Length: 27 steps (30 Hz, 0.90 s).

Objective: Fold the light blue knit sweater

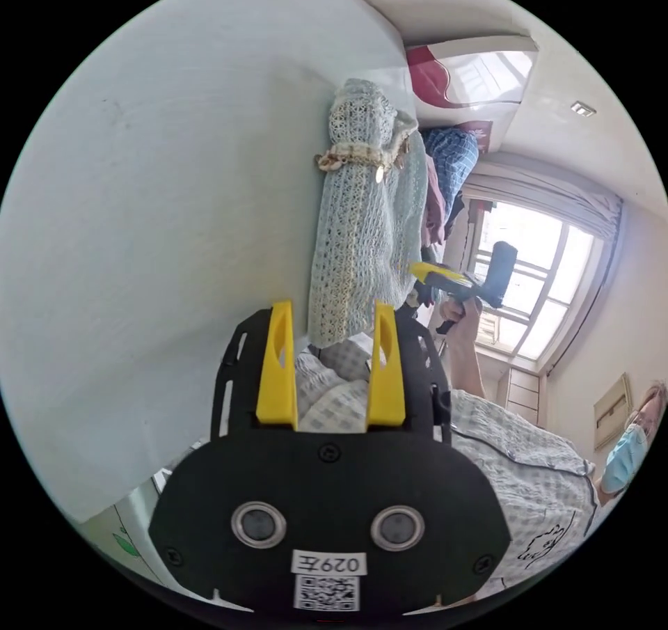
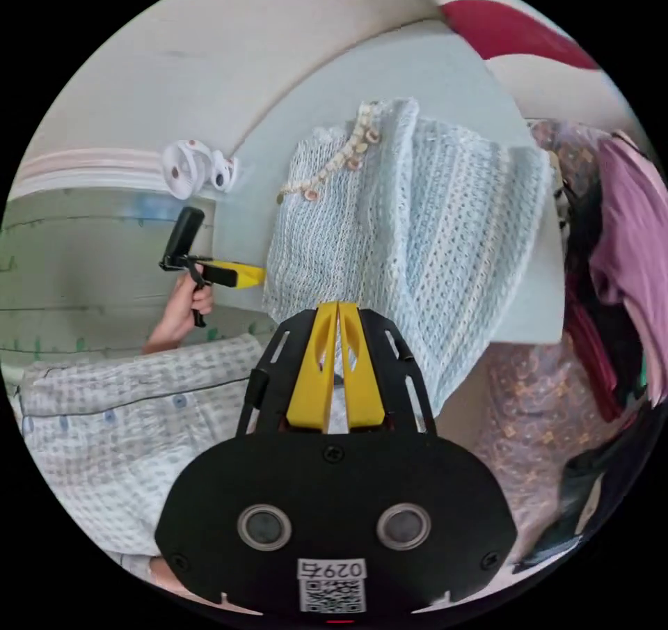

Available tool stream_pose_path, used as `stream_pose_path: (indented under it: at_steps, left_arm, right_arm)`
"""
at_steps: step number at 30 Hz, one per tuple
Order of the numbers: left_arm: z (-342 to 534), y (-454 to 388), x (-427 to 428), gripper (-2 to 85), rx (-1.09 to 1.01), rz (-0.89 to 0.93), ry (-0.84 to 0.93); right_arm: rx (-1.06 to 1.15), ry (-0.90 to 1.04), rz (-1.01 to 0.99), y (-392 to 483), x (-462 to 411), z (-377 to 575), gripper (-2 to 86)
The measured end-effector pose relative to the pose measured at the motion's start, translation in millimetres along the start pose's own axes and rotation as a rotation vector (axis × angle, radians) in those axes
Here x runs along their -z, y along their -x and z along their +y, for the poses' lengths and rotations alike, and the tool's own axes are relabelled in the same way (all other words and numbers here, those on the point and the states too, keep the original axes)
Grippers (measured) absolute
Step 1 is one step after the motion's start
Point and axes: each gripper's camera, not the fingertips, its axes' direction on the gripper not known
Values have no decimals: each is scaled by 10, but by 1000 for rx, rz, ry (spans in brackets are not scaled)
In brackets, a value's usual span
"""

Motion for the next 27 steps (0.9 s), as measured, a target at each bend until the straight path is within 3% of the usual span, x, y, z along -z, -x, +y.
stream_pose_path:
  at_steps: [3,5,7,10,13,15,17,22,27]
  left_arm:
    - [100,32,2,157,-25,-26,20]
    - [151,132,-33,149,-32,25,29]
    - [160,213,-74,144,-34,80,33]
    - [151,273,-146,140,-34,137,39]
    - [158,240,-190,134,-53,109,39]
    - [171,222,-191,133,-61,88,36]
    - [190,233,-191,134,-66,95,31]
    - [258,340,-230,110,-33,126,-4]
    - [354,463,-485,68,42,212,60]
  right_arm:
    - [-211,-279,-214,-571,485,857,35]
    - [-431,-412,-255,-987,576,1469,153]
    - [-540,-393,-273,-1247,464,1712,198]
    - [-632,-411,-513,-1666,73,1882,219]
    - [-674,-442,-790,-2005,-365,1876,203]
    - [-645,-435,-815,-2044,-454,1783,163]
    - [-516,-477,-866,-1959,-377,1659,38]
    - [-543,-403,-704,-1802,-26,1668,18]
    - [-540,-337,-669,-1727,258,1841,12]
